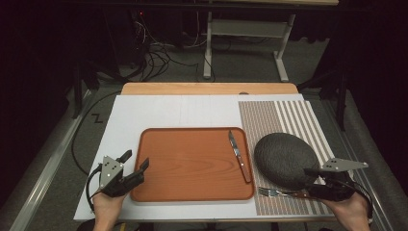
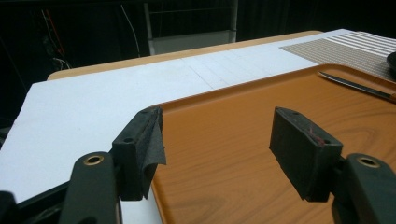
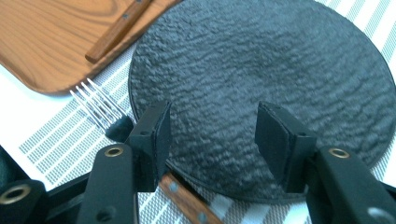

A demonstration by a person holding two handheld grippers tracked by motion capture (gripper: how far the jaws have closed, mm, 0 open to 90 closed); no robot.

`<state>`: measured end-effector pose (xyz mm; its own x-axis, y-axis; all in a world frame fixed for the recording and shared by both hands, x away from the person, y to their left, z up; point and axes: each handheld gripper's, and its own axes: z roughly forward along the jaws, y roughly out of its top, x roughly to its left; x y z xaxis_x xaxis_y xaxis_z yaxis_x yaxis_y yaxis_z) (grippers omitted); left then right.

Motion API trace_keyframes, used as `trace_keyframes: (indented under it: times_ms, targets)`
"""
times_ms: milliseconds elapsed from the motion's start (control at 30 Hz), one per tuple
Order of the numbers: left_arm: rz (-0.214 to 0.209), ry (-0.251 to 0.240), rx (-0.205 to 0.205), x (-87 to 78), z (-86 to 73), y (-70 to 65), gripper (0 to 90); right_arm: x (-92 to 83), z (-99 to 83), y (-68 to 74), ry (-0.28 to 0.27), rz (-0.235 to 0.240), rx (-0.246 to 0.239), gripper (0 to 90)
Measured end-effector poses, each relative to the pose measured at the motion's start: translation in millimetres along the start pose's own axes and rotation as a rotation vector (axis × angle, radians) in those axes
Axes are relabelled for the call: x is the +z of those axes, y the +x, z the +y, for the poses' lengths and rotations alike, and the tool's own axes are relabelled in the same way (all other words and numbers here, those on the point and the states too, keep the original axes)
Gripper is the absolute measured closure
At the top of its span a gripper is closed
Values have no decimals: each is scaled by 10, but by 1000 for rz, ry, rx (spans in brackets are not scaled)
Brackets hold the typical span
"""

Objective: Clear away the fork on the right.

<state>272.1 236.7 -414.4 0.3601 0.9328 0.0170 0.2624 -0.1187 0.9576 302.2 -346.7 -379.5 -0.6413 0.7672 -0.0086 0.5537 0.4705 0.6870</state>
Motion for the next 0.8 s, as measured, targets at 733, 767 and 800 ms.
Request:
trace_keyframes:
  times_ms: [733, 767, 800]
  targets:
    - [1, -4, 4, 9, 1, -6, 348, -91, -272, 7, 110, -5, 16, 517]
    - [1, -5, 4, 10, 0, -7, 348, -88, -283, 5, 115, -4, 14, 522]
    - [1, -4, 5, 10, 1, -6, 348, -87, -292, 5, 120, -3, 14, 525]
